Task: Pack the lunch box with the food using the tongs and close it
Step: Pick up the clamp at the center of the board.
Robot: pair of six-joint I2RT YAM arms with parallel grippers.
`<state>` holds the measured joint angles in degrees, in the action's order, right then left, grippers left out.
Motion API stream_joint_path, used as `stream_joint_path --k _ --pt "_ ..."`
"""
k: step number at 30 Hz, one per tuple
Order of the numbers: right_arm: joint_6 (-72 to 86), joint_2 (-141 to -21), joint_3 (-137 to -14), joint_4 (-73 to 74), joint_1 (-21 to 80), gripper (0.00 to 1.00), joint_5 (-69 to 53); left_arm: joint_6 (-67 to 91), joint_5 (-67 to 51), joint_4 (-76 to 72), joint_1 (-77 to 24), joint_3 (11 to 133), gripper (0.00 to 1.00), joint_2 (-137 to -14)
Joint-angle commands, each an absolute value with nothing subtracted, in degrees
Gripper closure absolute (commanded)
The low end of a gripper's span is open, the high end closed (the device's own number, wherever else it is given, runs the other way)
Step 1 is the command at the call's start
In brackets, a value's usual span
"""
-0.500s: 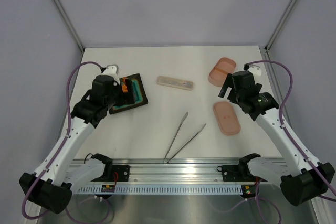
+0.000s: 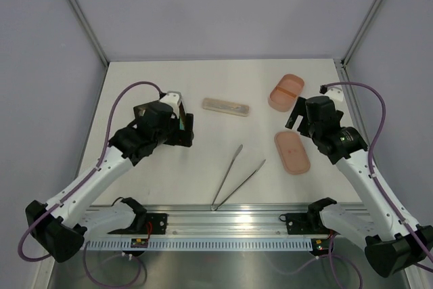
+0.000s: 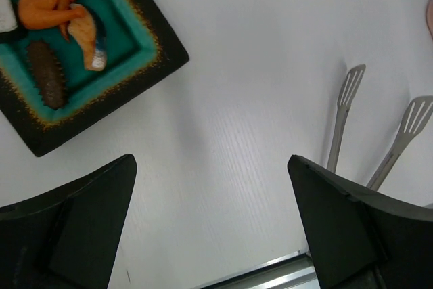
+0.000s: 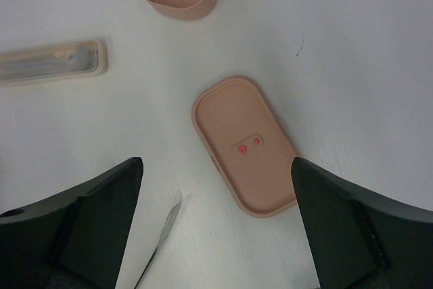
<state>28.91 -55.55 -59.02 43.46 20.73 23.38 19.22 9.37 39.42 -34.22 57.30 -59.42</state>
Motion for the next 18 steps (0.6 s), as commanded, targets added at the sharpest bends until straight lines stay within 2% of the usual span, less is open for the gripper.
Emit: stream_joint_path --k 1,10,18 --pt "26.9 -56.3 -63.4 46.3 20.9 0.01 25.8 17.3 14.4 38.5 -41.3 58.8 0.01 -62.9" --pt "25.6 -58.1 -71.4 52.6 20.9 0.01 22.1 21.3 12.8 35.0 -57.6 61.9 0.01 -75.7" --pt "25.9 -57.6 -71.8 53.4 20.9 0.01 20.3 32.9 12.4 33.2 -69.6 65.4 0.01 -86.7"
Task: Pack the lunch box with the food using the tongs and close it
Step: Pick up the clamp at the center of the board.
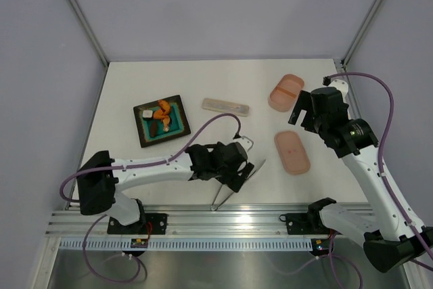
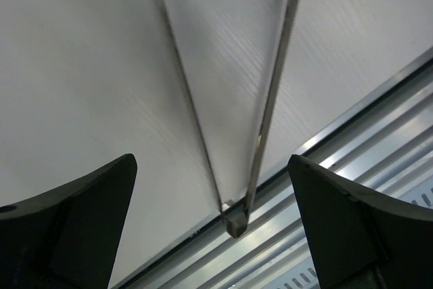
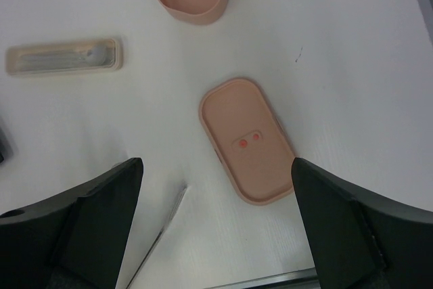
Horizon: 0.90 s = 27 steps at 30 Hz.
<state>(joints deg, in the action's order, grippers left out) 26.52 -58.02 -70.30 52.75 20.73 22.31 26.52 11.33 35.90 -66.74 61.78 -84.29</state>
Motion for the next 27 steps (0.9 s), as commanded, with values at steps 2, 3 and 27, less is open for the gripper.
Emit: stream_joint_path --k 2,3,27 --pt "26.1 -57.9 -71.5 53.0 20.8 0.01 19.5 34.7 13.8 33.0 -71.5 66.1 0.01 -89.7" --pt "26.0 -58.3 -71.5 52.9 20.9 0.01 19.3 36.4 15.0 32.7 -72.0 66.2 0.01 -90.3" --pt "26.1 -62.1 -70.1 49.6 20.9 0.01 16.3 38.1 17.1 19.3 -72.9 52.8 0.01 -94.6"
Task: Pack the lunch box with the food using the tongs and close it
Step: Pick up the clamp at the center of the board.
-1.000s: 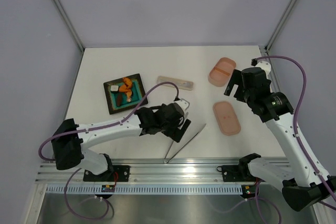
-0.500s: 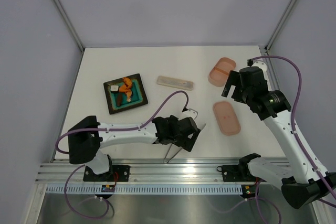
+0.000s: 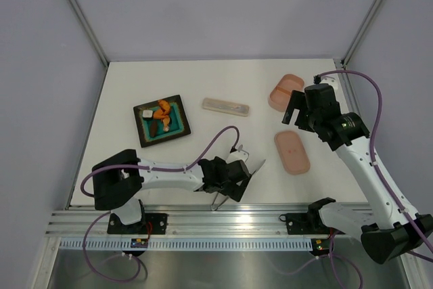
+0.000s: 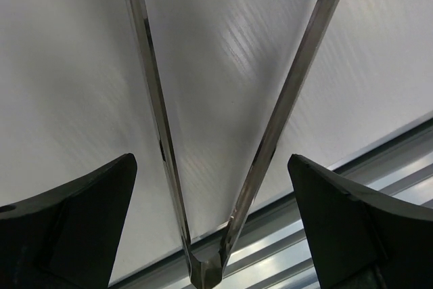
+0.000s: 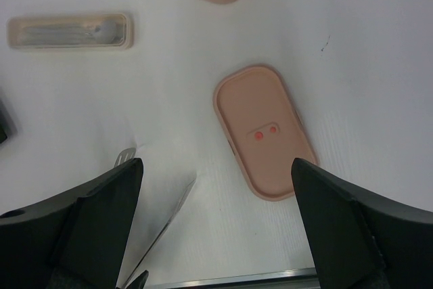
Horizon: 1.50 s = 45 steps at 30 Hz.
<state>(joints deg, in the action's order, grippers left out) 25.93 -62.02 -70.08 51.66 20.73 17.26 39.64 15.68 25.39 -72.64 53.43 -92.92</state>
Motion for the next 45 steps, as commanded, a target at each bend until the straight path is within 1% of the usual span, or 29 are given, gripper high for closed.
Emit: stream_joint_path --k 1,6,7,9,10,13,14,17,19,20,22,24,26,31,33,37,40,43,44,45 --pt "26.2 -62.3 -70.0 49.6 20.9 0.01 16.2 37.7 16.9 19.0 -72.9 52.8 0.01 -95.1" --pt "26.7 -62.6 -69.5 49.4 20.9 0.0 15.6 37.1 16.7 16.8 -72.9 52.7 0.03 -97.0" --pt "26.7 -62.6 -69.4 49.4 20.9 0.01 15.6 37.1 16.6 16.5 -72.8 52.6 0.07 -97.5" --pt "26.6 -62.3 -69.3 49.3 20.9 0.01 15.9 37.2 16.5 16.0 -72.9 52.5 0.1 -97.7" --pt "26.7 -62.1 -69.3 49.5 20.9 0.0 15.8 37.3 16.4 15.9 -72.8 52.4 0.14 -97.8" --pt "26.7 -62.1 -69.3 49.7 20.9 0.01 15.9 37.7 16.4 15.9 -72.9 52.0 0.18 -97.6" --pt "27.0 -62.0 -69.2 49.7 20.9 0.01 15.8 37.8 16.5 15.9 -72.9 52.0 0.21 -97.4" --pt "27.2 -61.8 -69.1 49.7 20.9 0.01 15.7 38.0 16.8 16.3 -72.8 51.6 0.25 -96.6" --pt "27.2 -61.7 -69.2 49.7 20.9 0.01 15.5 38.1 17.0 16.7 -72.9 51.6 0.23 -96.2" --pt "27.3 -61.6 -69.1 49.7 20.9 0.0 15.5 38.2 17.0 17.0 -72.8 51.6 0.15 -96.0" --pt "27.5 -61.5 -69.0 49.8 20.9 0.0 15.4 38.6 16.9 17.4 -72.9 51.6 0.09 -95.8" --pt "27.5 -61.4 -68.9 49.8 20.9 0.01 15.4 38.8 16.8 17.7 -72.9 51.5 0.07 -95.7" --pt "27.7 -61.3 -68.7 49.9 20.9 0.01 15.3 39.2 16.6 17.8 -72.9 51.2 0.07 -95.5" --pt "27.9 -60.7 -67.9 49.4 20.9 0.01 15.3 39.4 15.9 17.5 -72.9 50.3 0.15 -94.1" --pt "27.9 -61.0 -67.8 49.3 20.9 0.0 15.1 39.5 16.0 17.3 -73.0 49.7 0.15 -93.7" --pt "28.1 -61.4 -67.8 49.1 21.0 0.01 14.6 39.5 16.2 18.1 -73.3 49.7 0.19 -93.8" --pt "28.1 -61.4 -67.5 48.6 20.9 0.01 14.2 39.1 16.3 17.8 -73.5 49.7 0.19 -93.7" --pt "28.4 -61.9 -67.5 48.3 20.9 0.0 14.0 38.2 16.8 17.9 -73.5 51.0 0.37 -94.2" --pt "28.4 -61.9 -67.6 48.4 20.9 0.01 13.9 38.1 17.0 18.5 -73.5 51.5 0.51 -94.4" --pt "28.5 -61.8 -67.6 48.3 20.9 0.0 13.9 37.4 17.7 19.1 -73.5 52.0 0.57 -94.4"
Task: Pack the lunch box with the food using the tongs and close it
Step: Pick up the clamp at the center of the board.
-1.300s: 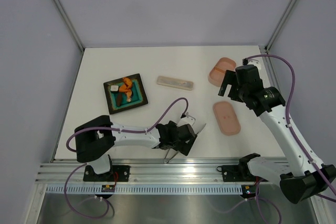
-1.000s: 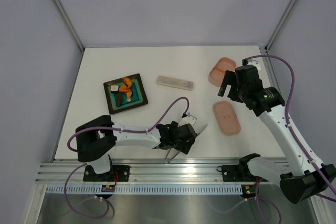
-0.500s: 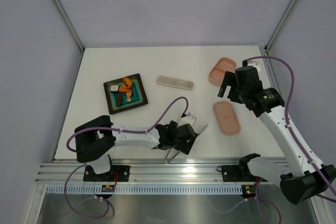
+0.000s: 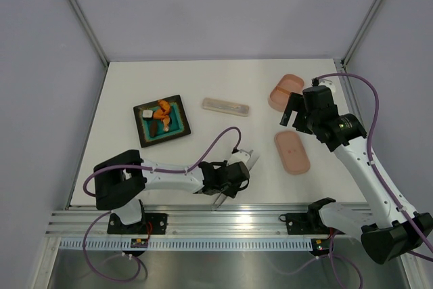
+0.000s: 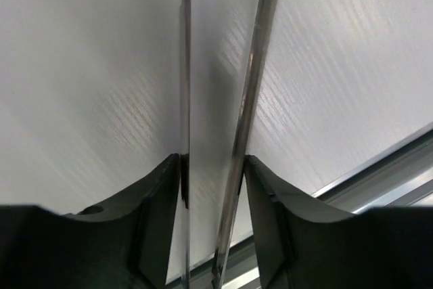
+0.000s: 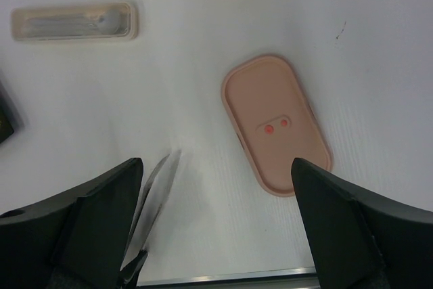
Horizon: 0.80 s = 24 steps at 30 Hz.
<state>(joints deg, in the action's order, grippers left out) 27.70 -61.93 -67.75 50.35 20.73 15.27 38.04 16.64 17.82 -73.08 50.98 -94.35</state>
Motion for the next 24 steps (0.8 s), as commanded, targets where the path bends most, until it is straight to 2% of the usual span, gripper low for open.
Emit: stream_joint_path --k 1,3,4,16,24 --pt "28.6 -61.8 -67.6 48.4 20.9 0.0 13.8 37.2 18.2 19.7 -73.5 52.7 0.62 -94.2" --pt "28.5 -61.4 -67.5 48.4 20.9 0.01 13.9 35.8 20.0 22.8 -73.5 55.0 0.72 -93.2" --pt "28.5 -61.3 -67.7 48.6 20.9 0.01 14.0 35.2 20.7 25.2 -73.2 56.0 0.73 -92.6" --pt "27.5 -60.1 -68.1 49.7 20.9 0.01 14.7 27.3 17.8 45.5 -62.9 71.2 0.7 -82.7" --pt "27.2 -61.8 -67.6 50.2 20.9 0.01 14.3 26.5 12.5 49.0 -55.8 73.6 0.66 -79.3"
